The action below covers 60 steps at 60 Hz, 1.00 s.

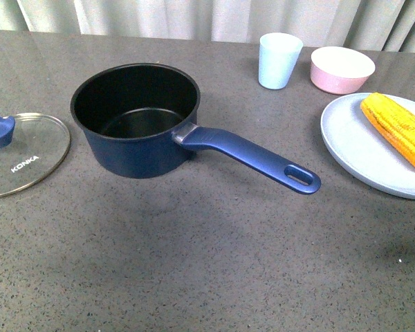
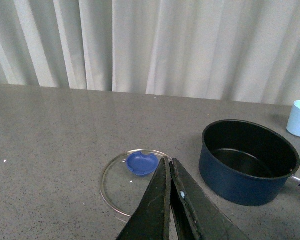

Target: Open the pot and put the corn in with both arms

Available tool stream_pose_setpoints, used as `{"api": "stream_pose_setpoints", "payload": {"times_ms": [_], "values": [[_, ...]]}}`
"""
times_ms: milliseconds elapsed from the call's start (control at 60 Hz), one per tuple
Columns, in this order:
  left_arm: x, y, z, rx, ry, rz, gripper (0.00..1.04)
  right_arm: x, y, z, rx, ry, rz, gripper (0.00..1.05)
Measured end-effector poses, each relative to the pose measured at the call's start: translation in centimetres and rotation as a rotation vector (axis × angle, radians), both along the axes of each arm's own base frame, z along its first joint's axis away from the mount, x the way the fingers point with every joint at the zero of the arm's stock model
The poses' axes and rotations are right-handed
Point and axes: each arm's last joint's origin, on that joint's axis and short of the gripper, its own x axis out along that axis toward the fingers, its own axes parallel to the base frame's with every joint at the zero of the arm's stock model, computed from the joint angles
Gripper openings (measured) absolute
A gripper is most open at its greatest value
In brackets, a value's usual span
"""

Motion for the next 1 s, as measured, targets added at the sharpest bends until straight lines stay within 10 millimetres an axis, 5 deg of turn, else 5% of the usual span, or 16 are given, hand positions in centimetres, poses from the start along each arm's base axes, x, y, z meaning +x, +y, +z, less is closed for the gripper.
{"api": "stream_pose_setpoints", "payload": {"times_ms": [67,601,717,767,834,1001], "values": [[0.0,0.0,0.0,-0.001,0.000,0.000,0.03,0.0,0.0,0.0,0.000,0.000,0.000,0.96],[0.0,0.0,0.0,0.000,0.000,0.000,0.96,0.0,0.0,0.0,0.000,0.000,0.000,0.96],[0.0,0.0,0.0,0.002,0.000,0.000,0.96,0.0,0.0,0.0,0.009,0.019,-0.008,0.96],[0.0,0.0,0.0,0.002,0.000,0.000,0.96,0.3,-0.3,-0.2,0.091,0.262,-0.071,0.96],[0.0,0.0,0.0,0.002,0.000,0.000,0.96,1.8,-1.0,-0.1,0.141,0.432,-0.104,0.96],[0.0,0.0,0.0,0.002,0.000,0.000,0.96,6.2,-2.9,1.9,0.116,0.398,-0.065,0.96]]}}
